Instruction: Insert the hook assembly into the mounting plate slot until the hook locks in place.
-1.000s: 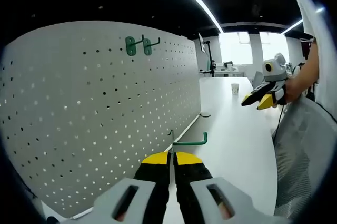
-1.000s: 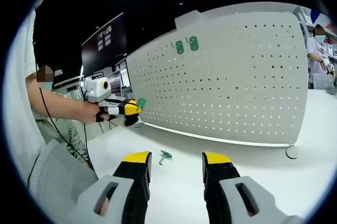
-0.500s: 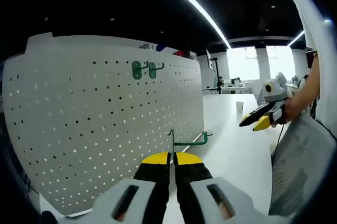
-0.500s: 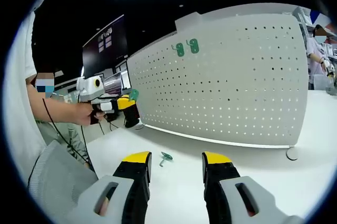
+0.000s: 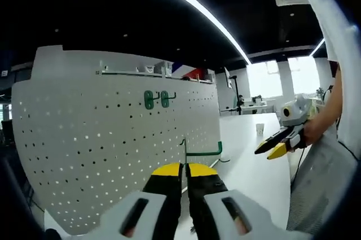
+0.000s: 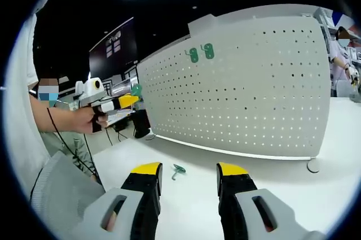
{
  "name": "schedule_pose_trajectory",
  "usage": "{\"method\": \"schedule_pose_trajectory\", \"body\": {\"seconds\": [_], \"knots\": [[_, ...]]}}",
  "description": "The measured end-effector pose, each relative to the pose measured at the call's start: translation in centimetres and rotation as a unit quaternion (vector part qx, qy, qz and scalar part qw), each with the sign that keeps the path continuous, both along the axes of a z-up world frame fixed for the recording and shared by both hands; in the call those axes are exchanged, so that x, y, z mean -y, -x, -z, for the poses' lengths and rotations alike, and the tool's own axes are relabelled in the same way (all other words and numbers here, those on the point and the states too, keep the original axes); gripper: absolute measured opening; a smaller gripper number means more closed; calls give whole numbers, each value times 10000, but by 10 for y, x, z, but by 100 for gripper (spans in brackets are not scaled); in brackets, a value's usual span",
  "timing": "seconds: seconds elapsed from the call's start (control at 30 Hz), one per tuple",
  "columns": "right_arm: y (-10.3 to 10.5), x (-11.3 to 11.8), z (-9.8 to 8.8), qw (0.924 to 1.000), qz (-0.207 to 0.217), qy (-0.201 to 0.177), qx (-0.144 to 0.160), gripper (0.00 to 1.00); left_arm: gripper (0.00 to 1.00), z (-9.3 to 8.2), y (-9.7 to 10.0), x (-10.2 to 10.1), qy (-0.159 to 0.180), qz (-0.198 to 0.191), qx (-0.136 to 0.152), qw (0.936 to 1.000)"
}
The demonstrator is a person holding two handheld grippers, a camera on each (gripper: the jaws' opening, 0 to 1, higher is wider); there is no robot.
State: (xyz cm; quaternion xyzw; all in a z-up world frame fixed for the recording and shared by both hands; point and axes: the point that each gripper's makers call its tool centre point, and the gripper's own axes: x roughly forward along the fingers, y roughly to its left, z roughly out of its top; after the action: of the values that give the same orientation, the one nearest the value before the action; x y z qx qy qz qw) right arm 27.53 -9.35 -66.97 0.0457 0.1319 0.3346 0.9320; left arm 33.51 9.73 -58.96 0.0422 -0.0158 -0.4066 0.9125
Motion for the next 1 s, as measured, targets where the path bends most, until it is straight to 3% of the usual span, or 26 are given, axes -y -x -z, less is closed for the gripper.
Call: {"method": "schedule_pose_trajectory", "body": {"seconds": [0.57, 1.0], "knots": [[0, -1, -1, 10000, -26, -28, 15, 37, 2, -27, 8, -1, 393, -132, 218, 9989], [0, -2, -5, 9999, -35, -114, 48, 37, 2, -28, 7, -1, 419, -172, 202, 9988]]}}
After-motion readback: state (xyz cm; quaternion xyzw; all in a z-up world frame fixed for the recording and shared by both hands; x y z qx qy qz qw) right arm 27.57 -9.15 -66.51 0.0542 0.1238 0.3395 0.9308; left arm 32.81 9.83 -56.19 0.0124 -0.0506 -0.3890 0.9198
